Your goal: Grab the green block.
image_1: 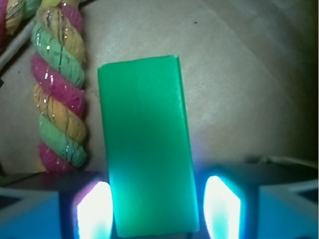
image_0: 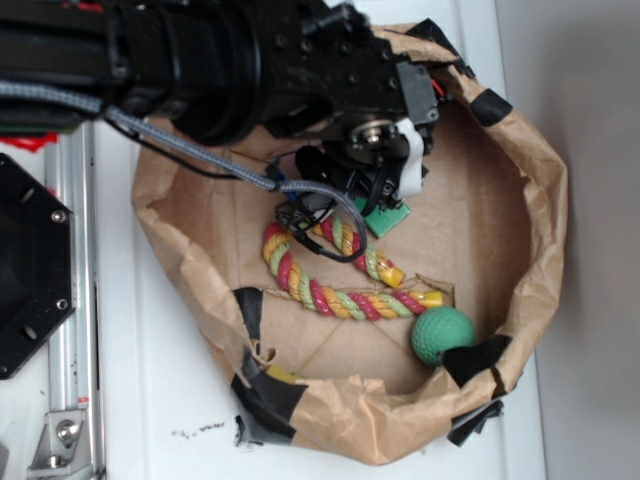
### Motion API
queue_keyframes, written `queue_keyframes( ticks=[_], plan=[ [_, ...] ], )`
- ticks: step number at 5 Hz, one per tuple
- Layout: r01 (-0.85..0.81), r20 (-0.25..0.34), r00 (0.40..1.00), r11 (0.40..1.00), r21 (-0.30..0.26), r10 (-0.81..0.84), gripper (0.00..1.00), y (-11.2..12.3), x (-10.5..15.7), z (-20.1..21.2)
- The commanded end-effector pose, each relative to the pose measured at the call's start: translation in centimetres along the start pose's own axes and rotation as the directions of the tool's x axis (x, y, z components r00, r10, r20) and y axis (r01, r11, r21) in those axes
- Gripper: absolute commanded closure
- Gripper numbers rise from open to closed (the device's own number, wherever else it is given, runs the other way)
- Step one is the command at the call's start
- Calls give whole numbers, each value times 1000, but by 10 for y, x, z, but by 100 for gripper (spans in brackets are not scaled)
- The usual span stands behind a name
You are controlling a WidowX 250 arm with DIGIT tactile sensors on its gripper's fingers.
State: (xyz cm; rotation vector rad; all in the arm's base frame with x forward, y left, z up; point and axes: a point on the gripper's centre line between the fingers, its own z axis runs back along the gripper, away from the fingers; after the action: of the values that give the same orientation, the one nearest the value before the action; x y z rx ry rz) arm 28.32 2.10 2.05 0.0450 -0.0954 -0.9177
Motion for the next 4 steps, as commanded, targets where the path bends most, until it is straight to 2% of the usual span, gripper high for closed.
queue_keyframes(
  ticks=[1, 2, 3, 4],
  plan=[
    [-68, 40, 997, 993, 100, 64, 100, -5, 7, 30],
    [-93, -16, 995, 978, 187, 97, 100, -3, 19, 61],
    [-290, 43, 957, 931, 222, 287, 100, 0, 28, 108],
    [-523, 53, 851, 834, 176, 523, 100, -4, 39, 141]
  ],
)
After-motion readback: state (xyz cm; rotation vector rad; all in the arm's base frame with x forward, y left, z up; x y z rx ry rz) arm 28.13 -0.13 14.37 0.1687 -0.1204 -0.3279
